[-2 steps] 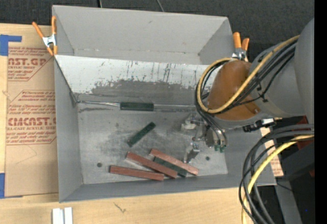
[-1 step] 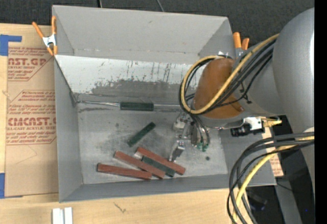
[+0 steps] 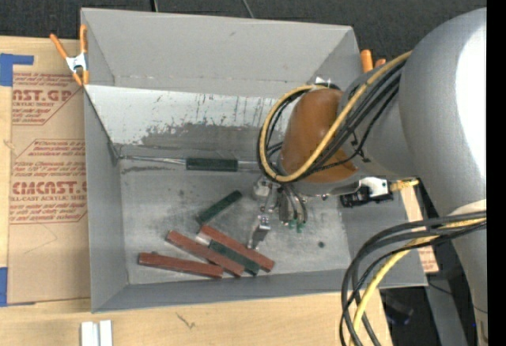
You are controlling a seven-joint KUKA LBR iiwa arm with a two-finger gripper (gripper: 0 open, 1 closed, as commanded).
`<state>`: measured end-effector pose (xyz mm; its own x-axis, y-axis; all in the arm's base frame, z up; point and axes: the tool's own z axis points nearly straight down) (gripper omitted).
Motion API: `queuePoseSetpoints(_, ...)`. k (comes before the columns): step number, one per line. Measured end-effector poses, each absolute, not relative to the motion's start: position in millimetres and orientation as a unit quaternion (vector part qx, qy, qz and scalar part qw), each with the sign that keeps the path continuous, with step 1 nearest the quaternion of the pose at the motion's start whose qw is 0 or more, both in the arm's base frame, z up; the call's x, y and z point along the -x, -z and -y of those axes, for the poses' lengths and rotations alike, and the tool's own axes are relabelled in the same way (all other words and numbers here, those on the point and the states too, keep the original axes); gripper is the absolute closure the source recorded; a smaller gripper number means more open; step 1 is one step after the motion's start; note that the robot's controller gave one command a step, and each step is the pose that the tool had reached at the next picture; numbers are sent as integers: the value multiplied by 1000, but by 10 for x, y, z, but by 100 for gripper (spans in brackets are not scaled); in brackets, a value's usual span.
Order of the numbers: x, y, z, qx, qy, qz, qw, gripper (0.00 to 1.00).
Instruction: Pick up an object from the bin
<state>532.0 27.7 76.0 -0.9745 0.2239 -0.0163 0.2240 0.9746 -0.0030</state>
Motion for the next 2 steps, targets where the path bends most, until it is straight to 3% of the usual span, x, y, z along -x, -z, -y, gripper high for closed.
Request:
queuePoseSetpoints(1,-5405,-771,-651,-198,-2,-980,3,100)
queuePoseSetpoints(2,-5405,-771,-651,-198,-2,-980,3,100)
